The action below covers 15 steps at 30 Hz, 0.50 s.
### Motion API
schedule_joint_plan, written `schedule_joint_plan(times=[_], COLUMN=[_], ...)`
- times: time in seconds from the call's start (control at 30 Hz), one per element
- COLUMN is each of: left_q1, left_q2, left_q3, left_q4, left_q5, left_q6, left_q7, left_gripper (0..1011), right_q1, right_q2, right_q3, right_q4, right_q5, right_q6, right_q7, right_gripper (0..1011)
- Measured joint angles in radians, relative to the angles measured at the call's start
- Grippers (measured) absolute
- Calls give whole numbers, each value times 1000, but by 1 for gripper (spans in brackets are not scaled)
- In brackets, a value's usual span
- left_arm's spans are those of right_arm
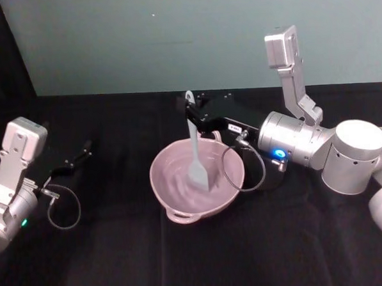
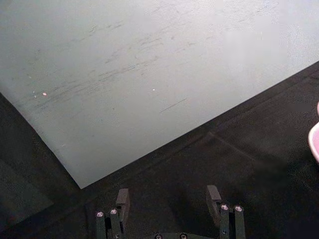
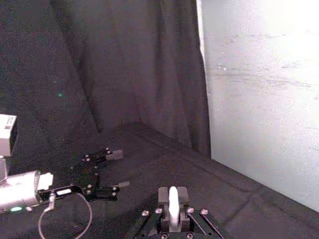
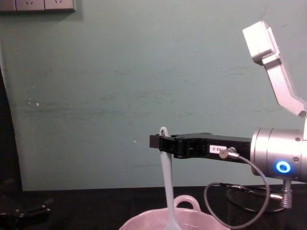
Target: Use the one hand to pick up the spoon and stir the clear water in the bowl.
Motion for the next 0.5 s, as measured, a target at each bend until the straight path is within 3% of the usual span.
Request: schedule_joint_plan(times=[0.2, 0.5], left_q1=[0, 0], left_q2=[0, 0], left_q3=[0, 0], left_q4=[0, 0], left_q5=[0, 0], left_q6=[0, 0], left_q7=[0, 0], left_gripper=[1011, 1011], right_q1=[-1, -7], right_q2=[0, 24], right_q3=[-2, 20], right_q4=[-16, -100], right_q5=[-1, -1], right_q6=[-2, -15], right_q7=[0, -10], right_gripper=[109, 109])
